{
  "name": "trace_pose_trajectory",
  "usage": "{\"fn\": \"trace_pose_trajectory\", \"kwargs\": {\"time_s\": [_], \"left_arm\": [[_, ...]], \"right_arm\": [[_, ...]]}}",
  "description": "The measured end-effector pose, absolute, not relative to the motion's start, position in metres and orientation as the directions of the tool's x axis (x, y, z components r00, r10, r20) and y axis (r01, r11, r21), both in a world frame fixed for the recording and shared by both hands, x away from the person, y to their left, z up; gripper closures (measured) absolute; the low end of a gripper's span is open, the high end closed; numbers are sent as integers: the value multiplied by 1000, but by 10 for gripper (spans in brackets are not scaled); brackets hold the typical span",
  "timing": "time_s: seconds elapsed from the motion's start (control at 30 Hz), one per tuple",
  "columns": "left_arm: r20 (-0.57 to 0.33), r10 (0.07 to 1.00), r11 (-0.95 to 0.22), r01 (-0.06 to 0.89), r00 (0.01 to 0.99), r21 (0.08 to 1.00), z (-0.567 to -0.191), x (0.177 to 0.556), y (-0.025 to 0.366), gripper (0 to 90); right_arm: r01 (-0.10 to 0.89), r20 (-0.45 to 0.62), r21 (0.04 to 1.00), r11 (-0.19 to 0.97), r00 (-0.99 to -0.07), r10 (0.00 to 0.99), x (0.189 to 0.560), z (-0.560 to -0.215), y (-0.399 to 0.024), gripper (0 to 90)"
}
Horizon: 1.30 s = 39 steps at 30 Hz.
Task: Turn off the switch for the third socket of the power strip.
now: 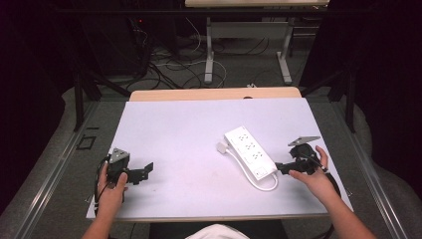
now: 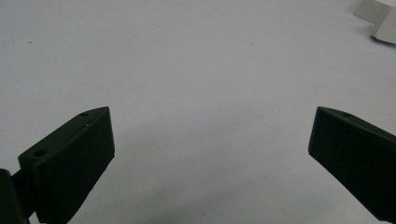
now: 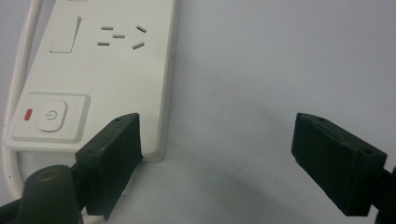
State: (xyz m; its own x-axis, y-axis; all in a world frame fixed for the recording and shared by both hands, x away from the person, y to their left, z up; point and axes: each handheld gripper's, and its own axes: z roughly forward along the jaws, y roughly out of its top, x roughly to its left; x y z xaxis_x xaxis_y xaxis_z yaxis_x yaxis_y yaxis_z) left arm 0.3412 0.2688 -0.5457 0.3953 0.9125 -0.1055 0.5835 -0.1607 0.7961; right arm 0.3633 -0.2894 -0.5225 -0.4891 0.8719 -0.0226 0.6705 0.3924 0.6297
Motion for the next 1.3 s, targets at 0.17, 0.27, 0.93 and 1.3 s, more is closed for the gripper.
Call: {"fn": "trace_pose_trajectory", "kwargs": {"time_s": [0.17,0.27,0.93,1.3], "left_arm": [[-107,913,-159,586,393,795,-546,340,269,3],[-106,914,-159,587,392,794,-546,340,269,3],[-104,915,-162,590,391,791,-547,341,269,5],[-108,914,-158,588,391,794,-548,341,269,5]], "right_arm": [[665,-28,611,430,-525,851,368,-519,-285,170],[652,-40,607,453,-544,838,371,-516,-281,191],[620,-110,564,546,-599,793,390,-496,-258,289],[615,-99,537,577,-633,768,400,-474,-247,368]]}}
